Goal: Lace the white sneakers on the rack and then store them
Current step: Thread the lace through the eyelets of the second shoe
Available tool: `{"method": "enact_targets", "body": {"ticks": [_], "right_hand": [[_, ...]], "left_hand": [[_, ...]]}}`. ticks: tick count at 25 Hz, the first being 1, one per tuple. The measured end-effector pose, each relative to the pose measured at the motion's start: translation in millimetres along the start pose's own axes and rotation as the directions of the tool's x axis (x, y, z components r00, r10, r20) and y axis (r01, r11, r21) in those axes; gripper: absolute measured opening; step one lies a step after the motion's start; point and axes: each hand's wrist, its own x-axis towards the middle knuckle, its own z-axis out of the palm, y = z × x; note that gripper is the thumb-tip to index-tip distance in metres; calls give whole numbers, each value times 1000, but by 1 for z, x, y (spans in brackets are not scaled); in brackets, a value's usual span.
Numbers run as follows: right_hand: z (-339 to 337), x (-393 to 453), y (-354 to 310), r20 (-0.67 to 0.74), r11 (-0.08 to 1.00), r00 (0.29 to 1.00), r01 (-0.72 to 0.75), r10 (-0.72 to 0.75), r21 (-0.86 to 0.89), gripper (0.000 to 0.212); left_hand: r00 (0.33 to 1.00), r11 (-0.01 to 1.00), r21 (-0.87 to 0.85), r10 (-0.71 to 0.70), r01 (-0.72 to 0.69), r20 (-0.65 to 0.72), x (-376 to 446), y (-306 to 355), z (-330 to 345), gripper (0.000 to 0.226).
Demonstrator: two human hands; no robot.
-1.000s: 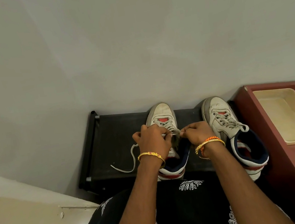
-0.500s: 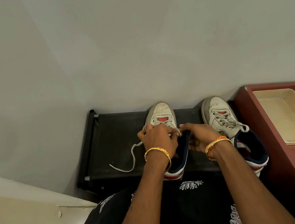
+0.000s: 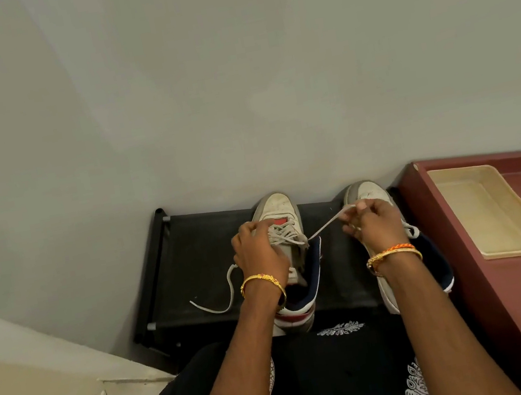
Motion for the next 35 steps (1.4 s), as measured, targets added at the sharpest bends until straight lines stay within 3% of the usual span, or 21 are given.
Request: {"method": "enact_targets", "body": {"ticks": [4, 7, 11, 15, 21, 25, 31, 35], "right_hand": [[-18, -36, -58, 70, 859, 976, 148, -208, 490, 22], [-26, -63, -89, 55, 740, 924, 265, -378, 618, 19], [-19, -81, -96, 75, 755, 879, 357, -471, 550, 13], [-13, -81, -85, 106, 835, 901, 339, -421, 433, 19], [-12, -98, -103, 114, 764, 838, 421, -534, 488, 16], [-8, -102, -103, 126, 768, 838, 415, -532, 488, 12], [-3, -96, -96, 148, 808, 830, 457, -538, 371, 11], [-3, -79, -79, 152, 865, 872, 411, -465, 287, 10]], "left_hand": [[999, 997, -56, -49, 48, -19, -7, 0, 2, 48], [995, 993, -79, -89, 86, -40, -12, 4, 3, 52], [979, 977, -166, -155, 132, -136, -16, 8, 3, 37], [965, 957, -228, -216, 179, -150, -18, 4, 2, 25], [961, 960, -233, -202, 157, -187, -19, 5, 4, 23], [952, 953, -253, -221, 164, -212, -20, 5, 3, 24], [960, 932, -310, -243, 190, -140, -18, 3, 2, 26], [919, 751, -560, -390, 350, 52, -3, -8, -11, 21]]}}
